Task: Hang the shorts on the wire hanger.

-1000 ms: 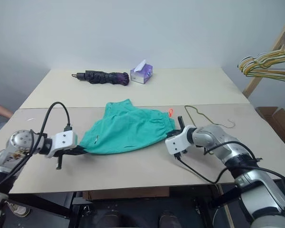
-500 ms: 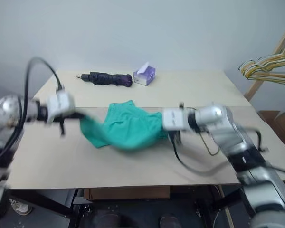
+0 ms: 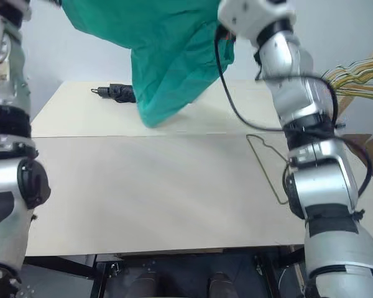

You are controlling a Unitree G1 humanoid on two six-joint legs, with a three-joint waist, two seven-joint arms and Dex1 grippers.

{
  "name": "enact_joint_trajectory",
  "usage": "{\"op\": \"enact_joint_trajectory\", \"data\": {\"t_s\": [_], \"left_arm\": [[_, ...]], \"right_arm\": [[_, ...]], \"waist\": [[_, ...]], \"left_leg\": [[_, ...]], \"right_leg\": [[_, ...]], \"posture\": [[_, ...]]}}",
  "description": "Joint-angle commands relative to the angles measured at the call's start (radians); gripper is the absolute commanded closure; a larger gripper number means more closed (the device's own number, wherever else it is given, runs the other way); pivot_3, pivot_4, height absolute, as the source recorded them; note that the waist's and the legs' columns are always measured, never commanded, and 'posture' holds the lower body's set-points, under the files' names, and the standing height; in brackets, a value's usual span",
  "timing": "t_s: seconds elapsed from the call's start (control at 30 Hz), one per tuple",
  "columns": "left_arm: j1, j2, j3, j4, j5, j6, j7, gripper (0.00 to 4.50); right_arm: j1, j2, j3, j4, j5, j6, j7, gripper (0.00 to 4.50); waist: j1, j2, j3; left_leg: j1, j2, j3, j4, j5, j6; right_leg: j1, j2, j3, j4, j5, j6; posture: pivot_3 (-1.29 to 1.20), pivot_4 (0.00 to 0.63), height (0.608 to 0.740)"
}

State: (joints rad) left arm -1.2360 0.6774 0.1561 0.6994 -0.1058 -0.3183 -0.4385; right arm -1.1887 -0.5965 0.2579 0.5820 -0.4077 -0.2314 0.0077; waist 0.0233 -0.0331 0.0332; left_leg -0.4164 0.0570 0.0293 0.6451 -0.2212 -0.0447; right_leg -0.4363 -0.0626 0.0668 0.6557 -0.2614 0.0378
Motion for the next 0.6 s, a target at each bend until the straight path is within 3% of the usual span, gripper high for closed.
{"op": "enact_joint_trajectory", "data": {"t_s": [0.03, 0.17, 0.3, 0.43, 0.6], "left_arm": [[0.196, 0.095, -0.008, -0.261, -0.154, 0.142, -0.318, 4.5], [0.599, 0.294, -0.06, -0.539, -0.252, 0.336, -0.664, 4.5], [0.929, 0.46, -0.123, -0.652, -0.133, 0.344, -0.788, 4.5], [1.078, 0.505, -0.165, -0.681, -0.004, 0.324, -0.758, 4.5], [1.195, 0.526, -0.156, -0.799, -0.006, 0.375, -0.799, 4.5]], "right_arm": [[0.152, -0.06, 0.016, -0.18, 0.019, -0.07, 0.161, 4.46], [0.402, -0.131, 0.114, -0.359, 0.052, -0.132, 0.442, 4.46], [0.555, -0.168, 0.202, -0.411, 0.007, -0.208, 0.586, 4.46], [0.64, -0.192, 0.239, -0.455, 0.023, -0.243, 0.711, 4.46], [0.689, -0.218, 0.223, -0.53, 0.069, -0.209, 0.852, 4.46]], "waist": [[-0.008, 0.0, 0.0], [-0.03, 0.001, 0.001], [-0.048, 0.001, 0.001], [-0.037, 0.0, 0.001], [-0.023, -0.001, 0.002]], "left_leg": [[0.001, 0.0, 0.0, 0.001, 0.001, 0.001], [0.016, 0.001, -0.002, 0.003, -0.002, 0.008], [0.023, 0.003, -0.001, 0.003, -0.004, 0.011], [0.035, 0.005, -0.001, 0.002, -0.004, 0.011], [0.034, 0.005, 0.0, 0.002, -0.005, 0.013]], "right_leg": [[0.002, 0.0, 0.0, 0.001, 0.0, 0.0], [0.014, 0.002, 0.0, 0.001, 0.0, 0.001], [0.019, 0.004, 0.002, 0.004, 0.001, -0.002], [0.03, 0.006, 0.001, 0.004, -0.001, -0.003], [0.032, 0.005, 0.001, 0.001, -0.001, -0.003]], "posture": [[0.11, 0.0, 0.74], [0.11, 0.0, 0.74], [0.11, 0.0, 0.74], [0.12, 0.0, 0.74], [0.12, 0.0, 0.74]]}}
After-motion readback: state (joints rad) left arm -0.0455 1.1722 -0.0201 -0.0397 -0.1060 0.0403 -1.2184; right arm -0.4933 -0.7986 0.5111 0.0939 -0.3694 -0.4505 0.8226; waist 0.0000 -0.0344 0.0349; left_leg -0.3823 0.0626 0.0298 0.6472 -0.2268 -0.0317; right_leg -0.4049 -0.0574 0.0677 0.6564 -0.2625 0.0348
